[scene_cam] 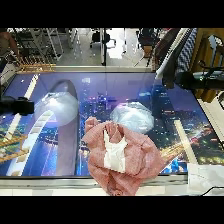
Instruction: Fold the clothes and pants, and hang the long-sleeved shirts on hangers.
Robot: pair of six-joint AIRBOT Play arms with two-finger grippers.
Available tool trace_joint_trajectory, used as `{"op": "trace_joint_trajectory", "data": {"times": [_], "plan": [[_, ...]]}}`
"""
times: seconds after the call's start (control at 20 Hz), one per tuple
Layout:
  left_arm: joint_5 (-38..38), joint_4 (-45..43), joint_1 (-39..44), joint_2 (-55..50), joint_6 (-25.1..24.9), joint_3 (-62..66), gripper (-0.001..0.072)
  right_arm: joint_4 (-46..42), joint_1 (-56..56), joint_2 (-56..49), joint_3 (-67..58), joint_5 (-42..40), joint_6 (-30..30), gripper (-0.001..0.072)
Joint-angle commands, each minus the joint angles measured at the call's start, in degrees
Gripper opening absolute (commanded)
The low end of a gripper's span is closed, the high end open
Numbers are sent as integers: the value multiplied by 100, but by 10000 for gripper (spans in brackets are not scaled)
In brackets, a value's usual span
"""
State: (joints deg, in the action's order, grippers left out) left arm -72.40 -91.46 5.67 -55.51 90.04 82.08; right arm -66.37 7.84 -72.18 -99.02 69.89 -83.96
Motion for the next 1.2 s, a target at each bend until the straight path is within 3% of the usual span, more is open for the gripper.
{"op": "trace_joint_trajectory", "data": {"times": [0.0, 0.05, 0.1, 0.25, 0.35, 0.4, 0.45, 0.6, 0.9, 0.95, 1.0, 1.05, 1.1, 1.15], "plan": [[144, 1237, 0, -92, -4, -2, 340, -96, 2, -13, 44, 210, -59, 285], [144, 1512, 7, -157, -4, -9, 604, -105, 2, -15, 131, 356, -55, 327], [131, 1856, 7, -254, -4, -20, 695, -98, 2, -15, 289, 595, -2, 356], [127, 2793, 229, -833, -162, -278, 693, 334, -142, -7, 1338, 1714, 420, 365], [129, 2855, 669, -1456, -155, -520, 693, 651, -398, 31, 2581, 1871, 385, 371], [133, 2855, 946, -1878, -162, -555, 693, 907, -577, 42, 3270, 1633, 369, 454], [201, 2857, 1211, -2286, -192, -555, 694, 1110, -789, 39, 3897, 1231, 369, 598], [372, 2907, 1781, -3495, -197, -463, 693, 1073, -1244, 33, 5029, -188, 15, 637], [828, 3718, 1926, -4542, -299, 52, 692, 1325, -1362, -195, 5287, -1620, -240, 633], [949, 3705, 1926, -4564, -293, 83, 677, 1397, -1362, -315, 5287, -1709, -238, 619], [1078, 3670, 1926, -4572, -251, 83, 502, 1412, -1362, -431, 5287, -1742, -238, 549], [1165, 3602, 1926, -4588, -238, 83, 190, 1412, -1362, -535, 5287, -1744, -236, 486], [1193, 3523, 1917, -4603, -256, 83, 26, 1412, -1377, -621, 5287, -1738, -234, 451], [1196, 3412, 1908, -4612, -256, 83, 19, 1408, -1429, -658, 5283, -1759, -221, 341]]}}
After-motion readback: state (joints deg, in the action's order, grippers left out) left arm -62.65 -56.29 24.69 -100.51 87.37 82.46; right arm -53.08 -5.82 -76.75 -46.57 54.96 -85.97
